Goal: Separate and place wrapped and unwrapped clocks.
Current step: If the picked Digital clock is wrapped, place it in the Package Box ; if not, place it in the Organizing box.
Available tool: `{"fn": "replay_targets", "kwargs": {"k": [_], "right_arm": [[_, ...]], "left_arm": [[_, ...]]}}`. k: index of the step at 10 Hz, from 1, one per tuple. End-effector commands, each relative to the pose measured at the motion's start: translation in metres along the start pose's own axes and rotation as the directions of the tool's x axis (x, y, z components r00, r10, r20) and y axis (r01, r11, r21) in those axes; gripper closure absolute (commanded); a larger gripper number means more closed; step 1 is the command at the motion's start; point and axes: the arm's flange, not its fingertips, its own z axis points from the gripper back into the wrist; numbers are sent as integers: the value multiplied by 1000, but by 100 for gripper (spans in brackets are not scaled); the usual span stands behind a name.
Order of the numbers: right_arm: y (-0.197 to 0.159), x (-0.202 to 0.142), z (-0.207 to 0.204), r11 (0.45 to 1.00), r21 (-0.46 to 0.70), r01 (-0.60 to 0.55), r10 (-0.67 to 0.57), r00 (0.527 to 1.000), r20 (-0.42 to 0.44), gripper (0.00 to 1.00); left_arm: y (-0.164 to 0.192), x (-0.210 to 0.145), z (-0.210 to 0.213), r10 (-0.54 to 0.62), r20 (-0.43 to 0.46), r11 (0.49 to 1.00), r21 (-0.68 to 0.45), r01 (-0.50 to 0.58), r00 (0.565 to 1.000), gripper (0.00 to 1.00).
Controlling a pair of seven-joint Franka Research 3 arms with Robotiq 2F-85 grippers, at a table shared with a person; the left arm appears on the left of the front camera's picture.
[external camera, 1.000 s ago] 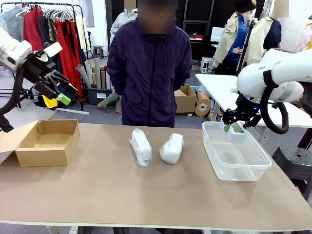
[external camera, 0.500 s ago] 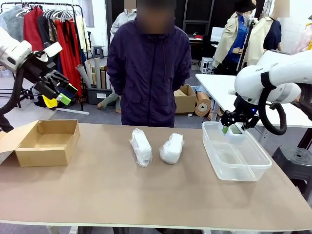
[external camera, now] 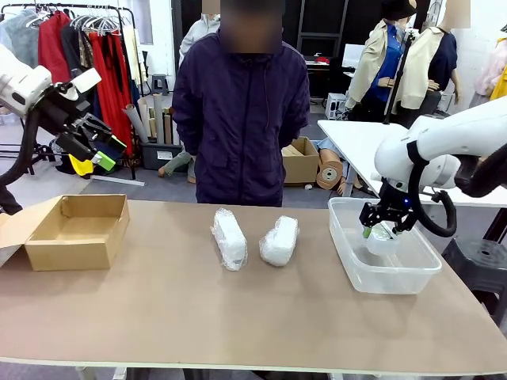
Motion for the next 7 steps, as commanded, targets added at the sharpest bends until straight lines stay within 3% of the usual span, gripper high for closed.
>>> {"fn": "replay_targets", "kwargs": {"k": [1,5,6,7], "right_arm": [[3,12,-1,999,-28,39,-39,999,2,100],[7,14,-28,999,-23,43,-43,999,-10,100],[8,12,-32,999,-30,36,-37,999,-21,95],[9,11,-34,999,-28,39,-40,999,-27,79]], "left_arm": [[0,1,1,-2,4,1000,1,2,1000,0],[0,1,1,-2,4,1000,1,2,1000,0],[0,1,1,-2,4,1000,1,2,1000,0],[0,1,1,-2,4,1000,1,2,1000,0]]}}
